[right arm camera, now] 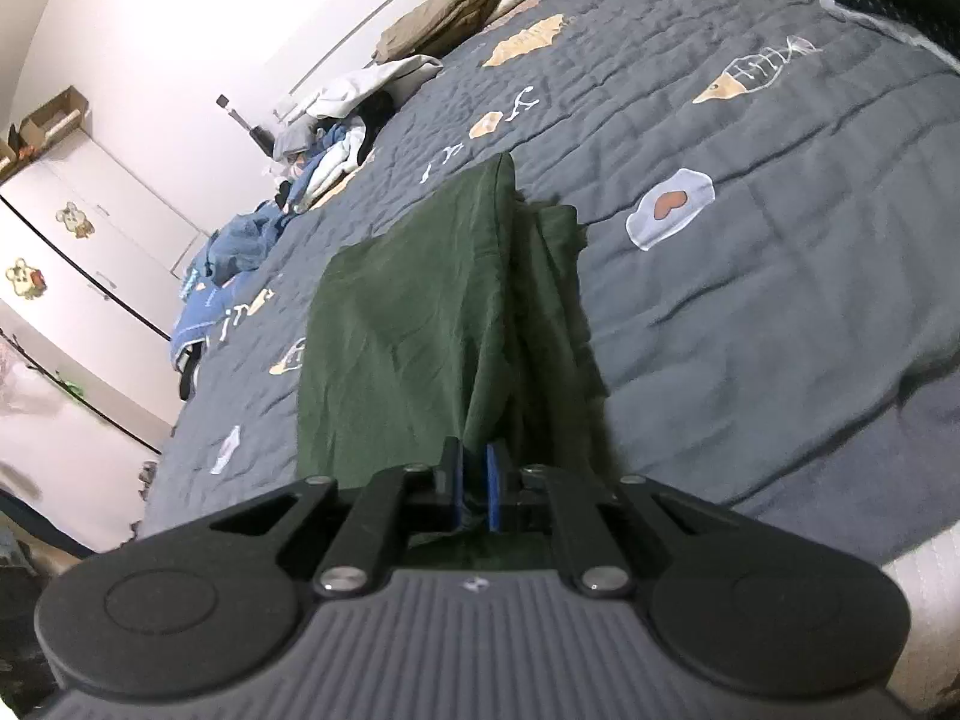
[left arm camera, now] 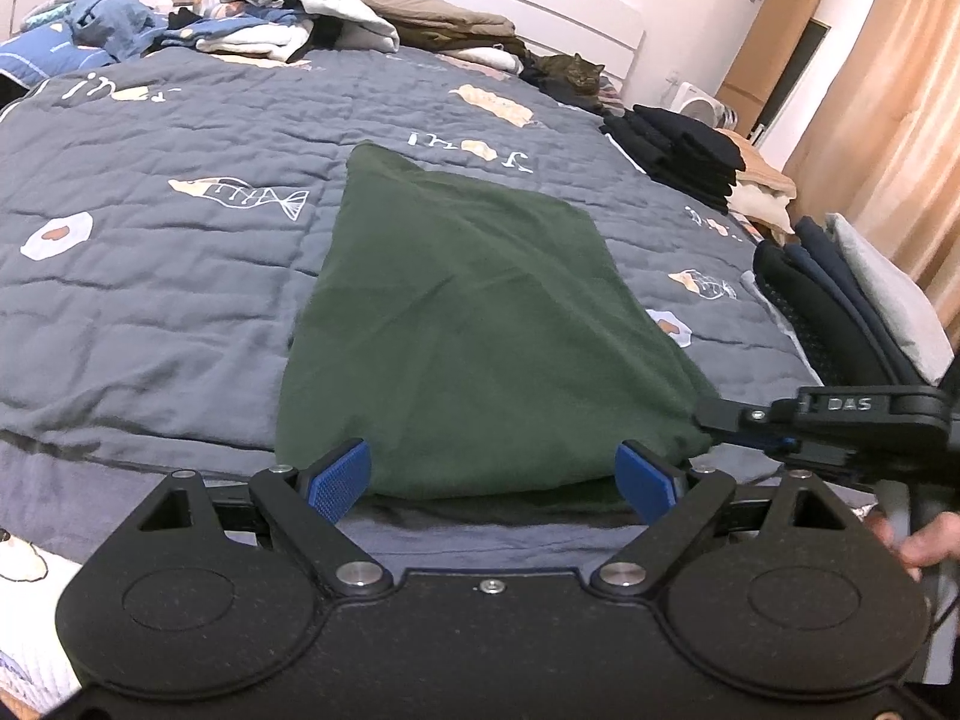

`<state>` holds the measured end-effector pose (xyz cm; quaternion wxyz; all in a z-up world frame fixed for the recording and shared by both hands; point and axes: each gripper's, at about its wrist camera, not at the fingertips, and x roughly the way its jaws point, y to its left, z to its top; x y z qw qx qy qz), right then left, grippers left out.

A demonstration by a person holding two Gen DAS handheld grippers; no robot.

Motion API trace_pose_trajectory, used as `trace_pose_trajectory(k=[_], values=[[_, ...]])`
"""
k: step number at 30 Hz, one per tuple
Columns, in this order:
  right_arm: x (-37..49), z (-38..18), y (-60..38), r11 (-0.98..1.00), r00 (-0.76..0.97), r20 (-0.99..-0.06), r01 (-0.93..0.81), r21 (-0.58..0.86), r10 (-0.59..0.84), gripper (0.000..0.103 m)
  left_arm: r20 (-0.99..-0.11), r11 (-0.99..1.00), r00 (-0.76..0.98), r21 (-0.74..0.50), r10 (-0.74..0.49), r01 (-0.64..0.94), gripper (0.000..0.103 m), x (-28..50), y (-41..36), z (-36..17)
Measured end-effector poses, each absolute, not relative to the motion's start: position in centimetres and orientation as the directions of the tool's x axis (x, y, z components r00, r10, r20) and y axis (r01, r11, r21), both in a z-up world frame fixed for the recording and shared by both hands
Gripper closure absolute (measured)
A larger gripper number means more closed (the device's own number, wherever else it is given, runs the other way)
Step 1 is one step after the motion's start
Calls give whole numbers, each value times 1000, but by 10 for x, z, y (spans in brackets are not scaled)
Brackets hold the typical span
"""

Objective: Fold clothes

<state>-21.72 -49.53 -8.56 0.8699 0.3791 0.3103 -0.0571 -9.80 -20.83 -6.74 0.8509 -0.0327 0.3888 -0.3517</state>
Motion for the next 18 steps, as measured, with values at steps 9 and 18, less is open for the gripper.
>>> trace_pose_trajectory(k=[9,18], values=[[-210,-101,-494,747,718,-688,399,531,105,96,-649,761,453,-324,-611,562,15,-95,-210,-70],[-225,-100,-504,699,741,-666,428,573,92,84,-654,762,449,-326,-609,559,15,-94,-214,-71]])
